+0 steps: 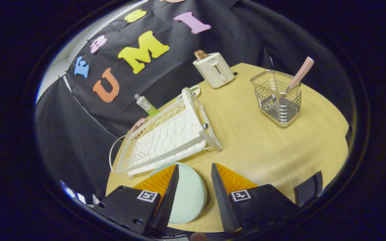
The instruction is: Take the plate from the dish rack, then take the spoon from the basket and place it into the plate.
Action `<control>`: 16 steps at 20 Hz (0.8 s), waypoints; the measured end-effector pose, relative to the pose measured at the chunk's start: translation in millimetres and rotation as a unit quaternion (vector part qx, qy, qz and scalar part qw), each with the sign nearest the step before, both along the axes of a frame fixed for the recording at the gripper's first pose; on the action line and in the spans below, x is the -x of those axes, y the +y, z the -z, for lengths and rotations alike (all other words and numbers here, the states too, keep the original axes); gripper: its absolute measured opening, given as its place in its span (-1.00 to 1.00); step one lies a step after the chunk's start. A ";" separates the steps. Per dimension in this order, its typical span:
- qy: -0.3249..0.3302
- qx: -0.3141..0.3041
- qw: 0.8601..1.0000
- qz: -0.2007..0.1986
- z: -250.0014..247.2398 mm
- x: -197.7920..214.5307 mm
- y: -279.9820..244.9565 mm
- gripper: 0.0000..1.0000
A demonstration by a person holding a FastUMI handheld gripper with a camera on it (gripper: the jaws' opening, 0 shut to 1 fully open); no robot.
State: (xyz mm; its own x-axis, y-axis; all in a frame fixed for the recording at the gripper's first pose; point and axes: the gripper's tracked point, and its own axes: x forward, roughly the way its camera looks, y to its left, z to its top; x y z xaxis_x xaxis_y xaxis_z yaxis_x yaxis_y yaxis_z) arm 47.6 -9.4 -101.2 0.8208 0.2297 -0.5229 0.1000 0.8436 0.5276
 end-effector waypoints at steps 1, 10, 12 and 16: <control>-0.020 0.013 1.000 0.006 -8.4 1.5 -8.3 0.39; -0.177 0.202 0.963 0.020 -53.8 28.8 -103.4 0.88; -0.194 0.220 0.956 0.013 -55.0 35.7 -119.6 0.89; -0.208 0.242 0.947 0.046 -47.6 32.2 -172.6 0.89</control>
State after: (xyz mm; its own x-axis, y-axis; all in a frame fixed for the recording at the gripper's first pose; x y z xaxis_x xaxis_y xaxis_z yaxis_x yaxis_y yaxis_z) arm 15.4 -182.0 -53.6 0.9836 -0.0366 -0.1766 0.0535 0.9943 0.0921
